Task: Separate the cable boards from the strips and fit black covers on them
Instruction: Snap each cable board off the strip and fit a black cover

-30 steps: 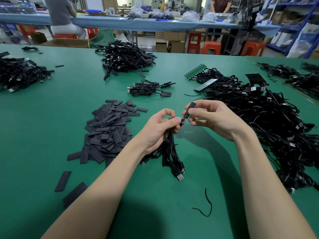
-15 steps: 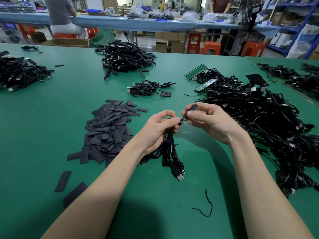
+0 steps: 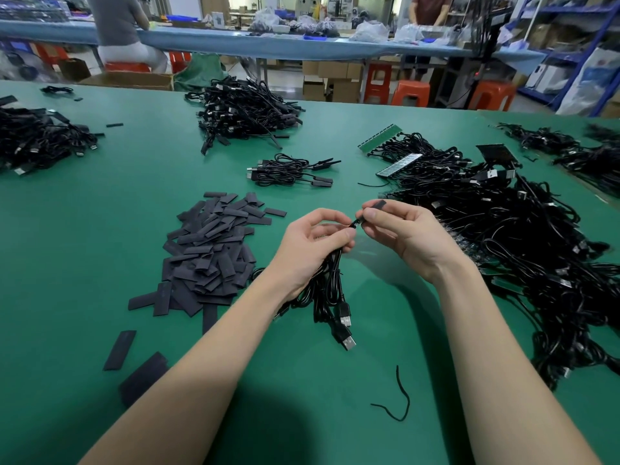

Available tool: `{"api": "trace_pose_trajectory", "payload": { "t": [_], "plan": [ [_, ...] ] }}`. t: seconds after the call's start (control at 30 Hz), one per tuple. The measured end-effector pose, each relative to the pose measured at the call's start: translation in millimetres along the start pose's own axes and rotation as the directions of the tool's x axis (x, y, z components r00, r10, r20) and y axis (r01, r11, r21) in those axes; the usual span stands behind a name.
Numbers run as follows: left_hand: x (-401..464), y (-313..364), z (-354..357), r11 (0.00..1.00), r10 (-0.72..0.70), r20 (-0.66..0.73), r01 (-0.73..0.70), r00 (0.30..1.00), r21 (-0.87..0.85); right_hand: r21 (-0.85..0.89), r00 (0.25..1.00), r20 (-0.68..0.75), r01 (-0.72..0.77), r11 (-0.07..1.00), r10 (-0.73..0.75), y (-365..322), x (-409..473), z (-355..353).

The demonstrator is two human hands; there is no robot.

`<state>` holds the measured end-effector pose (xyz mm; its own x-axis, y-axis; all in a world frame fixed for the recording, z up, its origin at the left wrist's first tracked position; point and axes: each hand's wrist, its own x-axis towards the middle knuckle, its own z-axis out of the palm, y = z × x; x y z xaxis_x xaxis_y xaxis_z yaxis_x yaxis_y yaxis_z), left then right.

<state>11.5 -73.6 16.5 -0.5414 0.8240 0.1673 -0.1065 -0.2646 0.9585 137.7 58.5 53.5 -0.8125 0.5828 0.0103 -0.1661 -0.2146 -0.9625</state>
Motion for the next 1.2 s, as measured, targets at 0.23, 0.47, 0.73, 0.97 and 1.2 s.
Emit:
{"api": "trace_pose_trajectory", "payload": {
  "t": [0.23,0.47,0.73,0.97,1.2],
  "plan": [
    [-2.5,1.4,5.0,0.995,0.079,-0.058,-0.075,0.995,0.066,0.021,1.000,0.000,-0.019,1.000,0.019,-0.9,0.9,1.7],
    [-4.2,0.4,6.2,0.973,0.161,-0.064,-0.147,0.985,0.178,0.009,0.999,0.012,-0.039,0.999,0.038,0.4,1.6,3.4],
    [-3.9,1.9,4.2,0.994,0.095,-0.041,-0.093,0.995,0.052,-0.029,0.996,0.059,-0.071,0.997,0.073,0.3,0.9,2.0],
    [-4.7,6.5,0.8,0.987,-0.042,0.033,0.046,0.999,-0.155,-0.006,0.987,0.115,-0.111,0.994,0.111,1.2,-1.0,2.4],
    [-4.7,6.0,1.0,0.990,-0.049,0.029,0.052,0.998,-0.130,-0.042,0.985,0.141,-0.092,0.995,0.097,1.3,-1.9,2.7]
  ]
}}
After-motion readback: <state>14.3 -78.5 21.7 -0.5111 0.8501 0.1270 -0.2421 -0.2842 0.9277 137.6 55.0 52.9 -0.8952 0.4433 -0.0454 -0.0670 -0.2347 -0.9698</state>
